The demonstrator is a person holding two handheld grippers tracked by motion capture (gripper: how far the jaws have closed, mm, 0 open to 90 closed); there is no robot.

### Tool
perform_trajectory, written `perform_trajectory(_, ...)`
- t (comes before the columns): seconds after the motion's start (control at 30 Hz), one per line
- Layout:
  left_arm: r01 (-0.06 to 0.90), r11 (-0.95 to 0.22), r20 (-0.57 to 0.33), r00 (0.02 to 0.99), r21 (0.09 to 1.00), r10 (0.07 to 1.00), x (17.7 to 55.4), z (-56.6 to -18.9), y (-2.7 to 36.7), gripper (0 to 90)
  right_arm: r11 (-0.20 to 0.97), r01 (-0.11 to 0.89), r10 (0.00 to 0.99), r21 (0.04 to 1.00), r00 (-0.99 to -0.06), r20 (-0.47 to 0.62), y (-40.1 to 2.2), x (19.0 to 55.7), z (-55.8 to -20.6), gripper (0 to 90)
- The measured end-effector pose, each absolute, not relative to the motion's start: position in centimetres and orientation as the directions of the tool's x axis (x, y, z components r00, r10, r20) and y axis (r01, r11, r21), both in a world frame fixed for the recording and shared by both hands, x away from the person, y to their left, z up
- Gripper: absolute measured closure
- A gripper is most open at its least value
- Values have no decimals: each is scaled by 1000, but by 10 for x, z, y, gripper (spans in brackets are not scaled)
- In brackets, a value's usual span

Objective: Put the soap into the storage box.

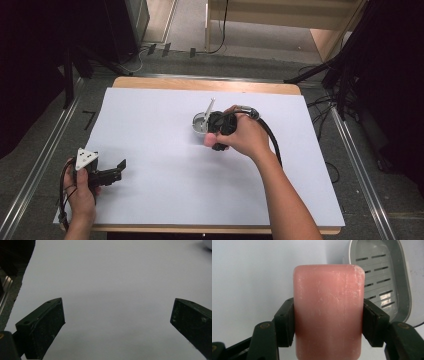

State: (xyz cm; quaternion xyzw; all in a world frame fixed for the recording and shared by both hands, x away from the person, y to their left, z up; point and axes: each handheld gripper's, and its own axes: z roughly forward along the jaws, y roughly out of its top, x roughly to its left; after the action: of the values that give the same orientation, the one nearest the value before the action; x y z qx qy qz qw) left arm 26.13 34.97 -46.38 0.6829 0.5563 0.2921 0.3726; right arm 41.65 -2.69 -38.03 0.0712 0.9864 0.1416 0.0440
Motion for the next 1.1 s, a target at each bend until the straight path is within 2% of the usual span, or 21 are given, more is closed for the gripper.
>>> perform_trajectory(0.53,544,-99,-21,211,833,977,261,-464,350,0,951,95,127,293,-988,-91,-15,436,-367,386)
perform_trajectory(1.1,544,-94,-27,210,834,977,262,-464,350,0,956,76,109,285,-989,-103,-8,463,-371,385)
